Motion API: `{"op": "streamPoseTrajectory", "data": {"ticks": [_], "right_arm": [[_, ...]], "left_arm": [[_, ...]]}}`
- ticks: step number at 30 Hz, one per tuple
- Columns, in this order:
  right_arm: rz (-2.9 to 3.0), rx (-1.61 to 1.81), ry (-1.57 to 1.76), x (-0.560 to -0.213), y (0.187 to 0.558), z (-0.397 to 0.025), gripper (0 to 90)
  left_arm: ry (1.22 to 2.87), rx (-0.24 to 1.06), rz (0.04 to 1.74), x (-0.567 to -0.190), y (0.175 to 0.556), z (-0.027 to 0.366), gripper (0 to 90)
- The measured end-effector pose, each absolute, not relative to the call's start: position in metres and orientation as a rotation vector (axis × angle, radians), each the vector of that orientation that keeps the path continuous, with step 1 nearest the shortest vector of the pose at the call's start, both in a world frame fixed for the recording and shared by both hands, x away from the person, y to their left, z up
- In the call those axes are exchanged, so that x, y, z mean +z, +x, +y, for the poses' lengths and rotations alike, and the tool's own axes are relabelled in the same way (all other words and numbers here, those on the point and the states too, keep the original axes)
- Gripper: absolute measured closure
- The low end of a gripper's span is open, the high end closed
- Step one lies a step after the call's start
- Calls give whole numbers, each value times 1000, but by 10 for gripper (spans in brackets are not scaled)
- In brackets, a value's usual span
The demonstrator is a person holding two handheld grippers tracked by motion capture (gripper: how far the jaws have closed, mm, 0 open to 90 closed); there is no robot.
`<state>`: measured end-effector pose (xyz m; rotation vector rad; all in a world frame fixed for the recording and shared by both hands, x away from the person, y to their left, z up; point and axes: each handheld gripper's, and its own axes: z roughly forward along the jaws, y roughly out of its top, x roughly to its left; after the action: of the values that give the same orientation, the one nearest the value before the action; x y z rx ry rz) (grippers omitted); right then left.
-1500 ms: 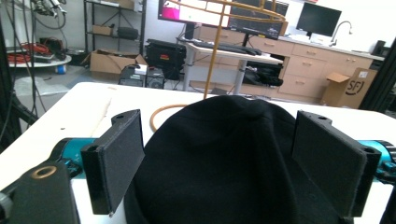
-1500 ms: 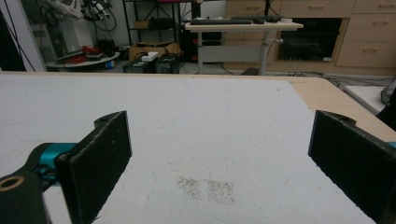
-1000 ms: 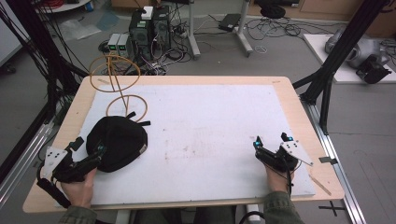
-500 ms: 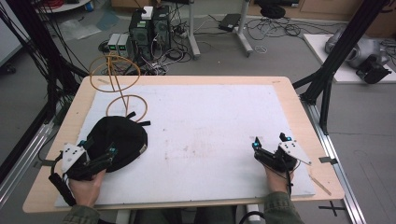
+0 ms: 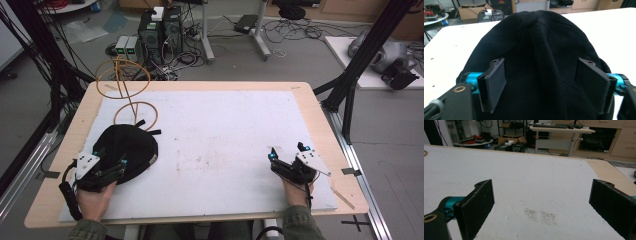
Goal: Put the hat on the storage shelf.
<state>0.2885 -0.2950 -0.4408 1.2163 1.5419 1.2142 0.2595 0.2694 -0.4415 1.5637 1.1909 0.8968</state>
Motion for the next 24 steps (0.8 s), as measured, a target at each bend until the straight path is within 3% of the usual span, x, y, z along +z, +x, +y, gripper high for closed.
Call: {"op": "streamPoseTrajectory", "data": {"ticks": [5, 6, 13, 19, 24], "right_arm": [[1546, 1206, 1217, -441, 289, -294, 51], [1542, 1207, 1213, -441, 289, -295, 51], [1541, 1207, 1214, -441, 289, -295, 51], [1541, 1209, 1215, -441, 288, -295, 51], [1536, 1208, 1205, -440, 288, -296, 51]], "left_arm": [[1568, 908, 1214, -441, 259, 270, 319], [1562, 904, 1214, -441, 259, 270, 387], [1552, 878, 1238, -439, 259, 267, 543], [1554, 864, 1243, -435, 257, 267, 857], [1568, 878, 1215, -434, 256, 266, 870]]}}
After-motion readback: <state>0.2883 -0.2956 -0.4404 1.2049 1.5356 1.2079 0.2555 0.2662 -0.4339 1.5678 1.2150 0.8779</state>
